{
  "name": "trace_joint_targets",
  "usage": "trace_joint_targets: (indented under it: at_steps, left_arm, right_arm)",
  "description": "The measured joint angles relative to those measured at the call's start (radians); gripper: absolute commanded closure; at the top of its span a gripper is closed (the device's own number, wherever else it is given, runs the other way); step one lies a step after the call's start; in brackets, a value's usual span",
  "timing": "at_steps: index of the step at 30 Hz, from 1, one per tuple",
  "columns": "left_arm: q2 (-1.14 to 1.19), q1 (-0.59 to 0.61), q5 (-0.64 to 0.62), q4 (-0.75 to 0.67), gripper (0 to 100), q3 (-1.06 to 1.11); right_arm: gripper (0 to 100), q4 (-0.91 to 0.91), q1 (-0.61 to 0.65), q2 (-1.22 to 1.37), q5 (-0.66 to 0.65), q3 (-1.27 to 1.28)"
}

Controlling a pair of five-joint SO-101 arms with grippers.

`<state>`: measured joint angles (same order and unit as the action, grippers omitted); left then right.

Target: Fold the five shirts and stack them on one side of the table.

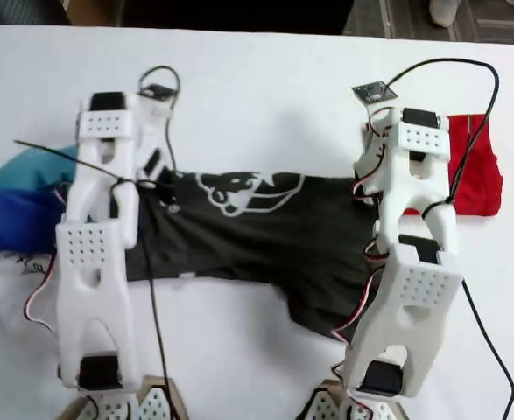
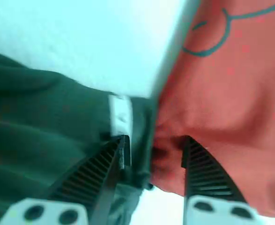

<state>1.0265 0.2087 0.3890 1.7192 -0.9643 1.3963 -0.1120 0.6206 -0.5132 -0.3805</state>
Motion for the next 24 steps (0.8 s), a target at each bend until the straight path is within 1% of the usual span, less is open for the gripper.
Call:
trace_joint_targets:
  at_steps: [3,6,10,13,16,19,24]
  left_arm:
    - [0.008,0.038,0.038,0.028,76,-0.097]
    - [0.006,0.063,0.054,0.041,76,-0.155]
    - [-0.002,0.06,0.06,0.046,76,-0.153]
    - [-0.068,0.048,0.06,0.048,76,-0.089]
    - [-0.18,0.037,0.049,0.048,76,0.011]
    - [-0.315,0.043,0.035,0.048,76,0.115]
    - [-0.517,0.084,0.035,0.048,76,0.33]
  right_arm:
    - [80.5,0.012,0.0,0.0,0.0,-0.014]
    - [80.5,0.063,0.0,-0.003,0.0,-0.068]
    - [80.5,0.169,0.015,-0.098,-0.015,-0.129]
    - [80.5,0.265,0.054,-0.212,-0.049,-0.123]
    - [80.5,0.295,0.083,-0.338,-0.086,-0.011]
    - [80.5,0.288,0.107,-0.477,-0.15,0.196]
    - [80.5,0.173,0.175,-0.753,-0.295,0.632]
